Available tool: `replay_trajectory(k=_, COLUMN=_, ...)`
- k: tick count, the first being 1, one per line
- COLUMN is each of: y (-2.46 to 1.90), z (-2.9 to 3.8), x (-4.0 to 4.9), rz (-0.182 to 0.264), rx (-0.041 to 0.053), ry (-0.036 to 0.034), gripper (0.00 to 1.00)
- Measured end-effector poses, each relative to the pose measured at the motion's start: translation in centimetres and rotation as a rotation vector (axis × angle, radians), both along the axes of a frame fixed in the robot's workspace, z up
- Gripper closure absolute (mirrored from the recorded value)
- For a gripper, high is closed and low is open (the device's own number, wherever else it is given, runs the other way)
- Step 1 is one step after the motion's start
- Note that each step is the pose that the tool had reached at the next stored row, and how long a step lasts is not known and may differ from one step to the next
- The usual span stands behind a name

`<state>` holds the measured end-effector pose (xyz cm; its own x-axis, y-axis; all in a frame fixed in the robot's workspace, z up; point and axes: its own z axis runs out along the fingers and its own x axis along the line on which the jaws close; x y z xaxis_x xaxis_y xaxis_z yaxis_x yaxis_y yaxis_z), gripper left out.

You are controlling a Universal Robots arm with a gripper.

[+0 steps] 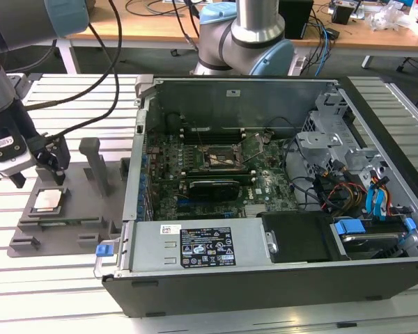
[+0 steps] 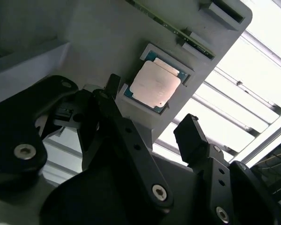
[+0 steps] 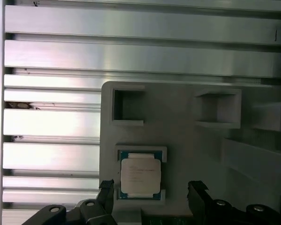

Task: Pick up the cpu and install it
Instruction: 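Pick up the cpu and move it towards the insertion slot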

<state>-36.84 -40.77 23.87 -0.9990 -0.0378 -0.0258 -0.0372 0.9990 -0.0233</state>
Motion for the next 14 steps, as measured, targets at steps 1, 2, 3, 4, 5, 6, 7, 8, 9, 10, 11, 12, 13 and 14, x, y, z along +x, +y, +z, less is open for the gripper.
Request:
replay_trajectory(k=1, y=0.0, z=-0.12, x=0.0, rz=0.0, rx=0.0, ry=0.0, gripper=0.26)
replay_trajectory(k=2, y=0.0, z=-0.45, x=-0.05, rz=0.001, rx=0.0, ry=-0.0001, gripper=0.26)
replay_trajectory(k=3, y=-0.01, z=-0.64, x=-0.09, rz=0.001, rx=0.0, ry=-0.0001, gripper=0.26)
replay_trajectory(k=4, y=-0.01, z=-0.77, x=-0.12, rz=0.001, rx=0.0, ry=0.0, gripper=0.26)
replay_trajectory(k=5, y=-0.03, z=-1.03, x=-0.17, rz=0.002, rx=0.0, ry=-0.0001, gripper=0.26)
replay_trajectory(k=6, y=-0.05, z=-1.2, x=-0.22, rz=0.002, rx=-0.0001, ry=0.0001, gripper=0.26)
replay_trajectory(k=7, y=-0.06, z=-1.37, x=-0.26, rz=0.003, rx=0.0, ry=0.0, gripper=0.26)
replay_trajectory(k=8, y=-0.07, z=-1.52, x=-0.3, rz=0.003, rx=0.0, ry=0.0, gripper=0.26)
replay_trajectory(k=9, y=-0.08, z=-1.73, x=-0.33, rz=0.004, rx=0.0, ry=-0.0001, gripper=0.26)
replay_trajectory(k=10, y=-0.09, z=-1.87, x=-0.36, rz=0.004, rx=0.0, ry=0.0, gripper=0.26)
replay_trajectory(k=11, y=-0.1, z=-2.16, x=-0.39, rz=0.004, rx=0.0, ry=0.0, gripper=0.26)
replay_trajectory(k=12, y=-0.11, z=-2.37, x=-0.41, rz=0.005, rx=0.0, ry=0.0, gripper=0.26)
replay_trajectory(k=13, y=-0.13, z=-2.73, x=-0.45, rz=0.006, rx=0.0, ry=0.0, gripper=0.26)
replay_trajectory(k=14, y=-0.17, z=-3.0, x=-0.45, rz=0.006, rx=0.0, ry=-0.0001, gripper=0.26)
